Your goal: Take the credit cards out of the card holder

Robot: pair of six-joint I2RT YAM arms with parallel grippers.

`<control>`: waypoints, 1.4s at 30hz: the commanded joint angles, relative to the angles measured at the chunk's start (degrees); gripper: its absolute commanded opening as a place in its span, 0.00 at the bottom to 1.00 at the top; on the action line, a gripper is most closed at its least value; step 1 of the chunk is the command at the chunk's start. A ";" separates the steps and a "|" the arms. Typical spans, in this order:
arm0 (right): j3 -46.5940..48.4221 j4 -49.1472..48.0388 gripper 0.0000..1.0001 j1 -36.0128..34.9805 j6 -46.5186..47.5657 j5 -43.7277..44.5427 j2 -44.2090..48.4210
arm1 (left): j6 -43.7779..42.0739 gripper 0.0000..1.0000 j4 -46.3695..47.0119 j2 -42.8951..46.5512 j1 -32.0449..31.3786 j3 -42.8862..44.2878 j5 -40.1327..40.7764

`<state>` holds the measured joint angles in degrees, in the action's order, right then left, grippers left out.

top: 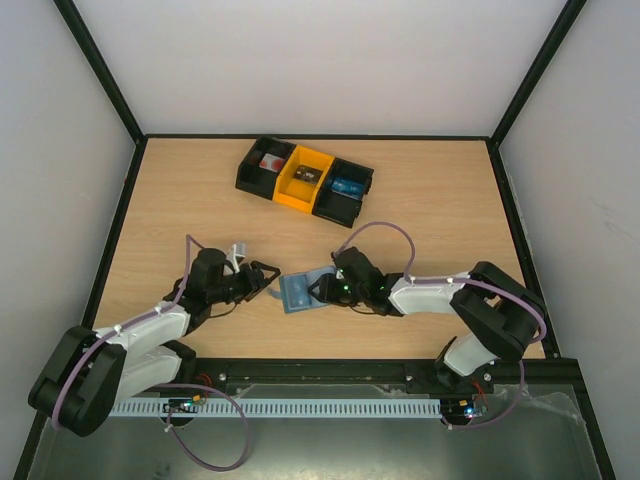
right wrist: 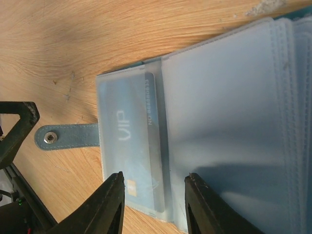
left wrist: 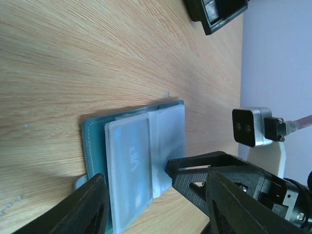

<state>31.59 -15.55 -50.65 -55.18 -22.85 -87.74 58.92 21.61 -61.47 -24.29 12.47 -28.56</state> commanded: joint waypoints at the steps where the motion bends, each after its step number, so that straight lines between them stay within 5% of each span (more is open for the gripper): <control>1: 1.96 1.21 0.34 -0.27 2.28 0.63 -0.20 | 1.51 0.57 3.34 -0.21 0.21 1.80 -3.99; 17: 5.30 2.81 0.27 -0.37 5.74 2.33 -7.78 | 5.78 0.56 11.84 -6.18 -2.34 2.46 -4.58; 23: 1.27 0.52 0.16 -1.47 3.89 1.89 -8.98 | 7.05 0.54 12.69 -7.60 -4.86 3.04 -4.38; 33: -0.81 -5.90 0.12 -4.63 -3.53 -0.23 -8.14 | 2.72 0.53 0.19 -1.85 -4.89 3.89 -0.45; 42: -1.32 -6.40 0.11 -5.64 -4.88 1.86 -6.84 | 3.19 0.51 -1.53 -0.04 -4.78 2.02 -0.18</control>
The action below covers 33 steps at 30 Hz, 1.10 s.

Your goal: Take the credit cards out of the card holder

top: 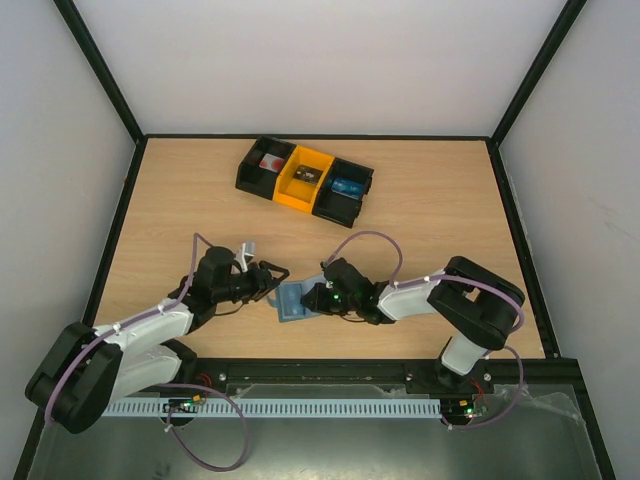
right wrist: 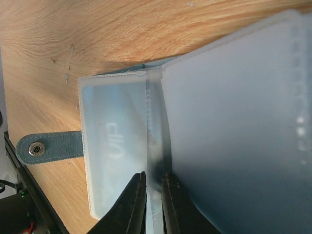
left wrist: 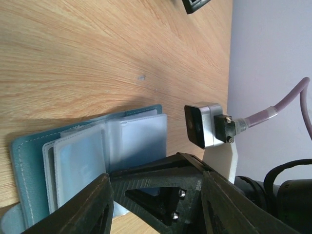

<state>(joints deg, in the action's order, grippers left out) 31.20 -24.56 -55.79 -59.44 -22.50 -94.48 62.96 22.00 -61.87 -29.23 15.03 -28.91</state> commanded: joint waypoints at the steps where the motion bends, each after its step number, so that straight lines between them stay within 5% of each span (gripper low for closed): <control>1: -0.83 2.54 0.11 -0.48 -0.47 1.52 -0.81 | -0.39 0.52 -1.12 0.22 0.14 -1.07 -0.20; 19: -3.82 1.32 0.02 -0.73 -0.39 4.36 -3.83 | -0.12 0.65 7.79 -9.88 -0.25 -1.58 -2.52; 33: -3.75 0.39 0.02 -0.75 -0.02 4.16 -5.25 | -2.50 0.68 -1.42 -5.12 -0.30 0.84 -0.30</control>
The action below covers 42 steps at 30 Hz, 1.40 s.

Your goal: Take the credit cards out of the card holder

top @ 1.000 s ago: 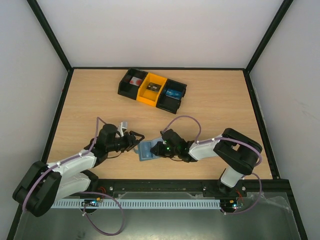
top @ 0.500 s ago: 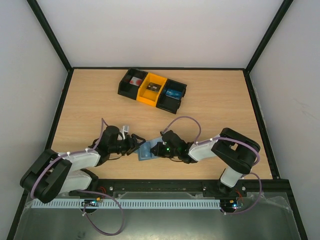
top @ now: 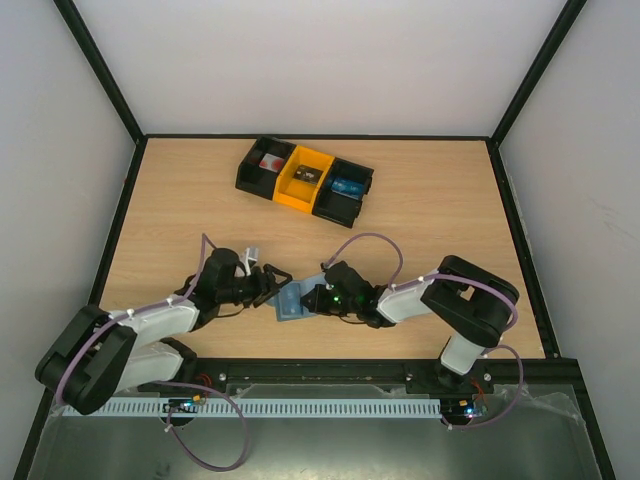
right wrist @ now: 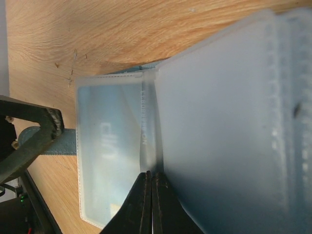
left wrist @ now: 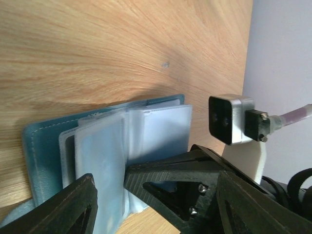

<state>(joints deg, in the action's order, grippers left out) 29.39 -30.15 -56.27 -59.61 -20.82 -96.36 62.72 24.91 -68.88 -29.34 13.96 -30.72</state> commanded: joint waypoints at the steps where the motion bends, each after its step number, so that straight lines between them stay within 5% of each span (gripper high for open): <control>1: -1.93 5.84 0.02 -0.26 0.03 2.45 -3.54 | -2.61 0.69 -4.73 1.91 -0.19 2.06 1.56; 42: -1.97 5.89 0.02 -0.25 0.12 2.89 -3.23 | -1.84 0.70 -2.03 -1.28 -0.63 2.65 -0.89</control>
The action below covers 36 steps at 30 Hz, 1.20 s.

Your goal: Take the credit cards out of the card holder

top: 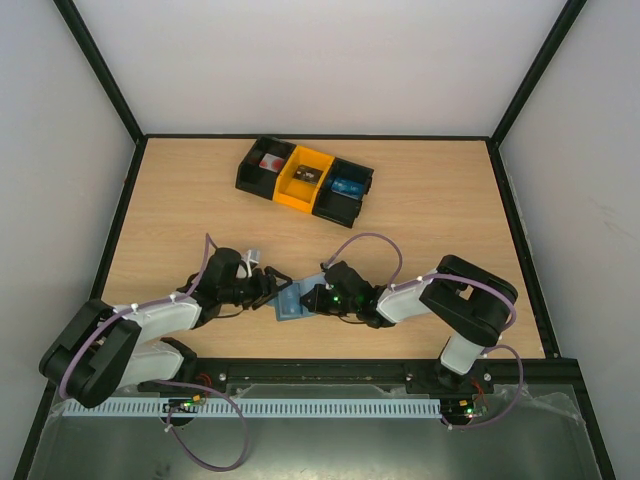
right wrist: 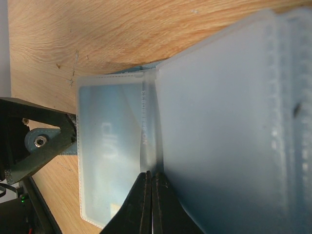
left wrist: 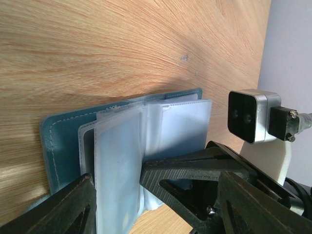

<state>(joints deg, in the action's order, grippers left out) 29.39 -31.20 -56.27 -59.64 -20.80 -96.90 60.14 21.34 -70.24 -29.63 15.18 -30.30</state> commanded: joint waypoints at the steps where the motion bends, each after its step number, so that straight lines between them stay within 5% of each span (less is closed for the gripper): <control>1: -1.97 6.94 0.02 -0.29 0.14 2.87 -2.68 | 0.92 0.69 1.75 0.10 -0.46 1.43 -1.40; 27: -1.13 3.64 0.02 -1.89 0.95 -1.04 -2.26 | 3.61 0.68 4.97 0.87 -2.08 2.30 -3.01; 36: -1.04 7.41 0.09 -2.02 1.62 2.25 2.23 | 4.80 0.67 6.52 -0.01 -3.50 2.57 -2.92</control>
<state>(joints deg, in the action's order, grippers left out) 28.77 -32.05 -57.41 -59.27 -20.64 -96.23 63.90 26.35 -70.15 -31.99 16.25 -31.90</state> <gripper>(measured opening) 0.074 0.675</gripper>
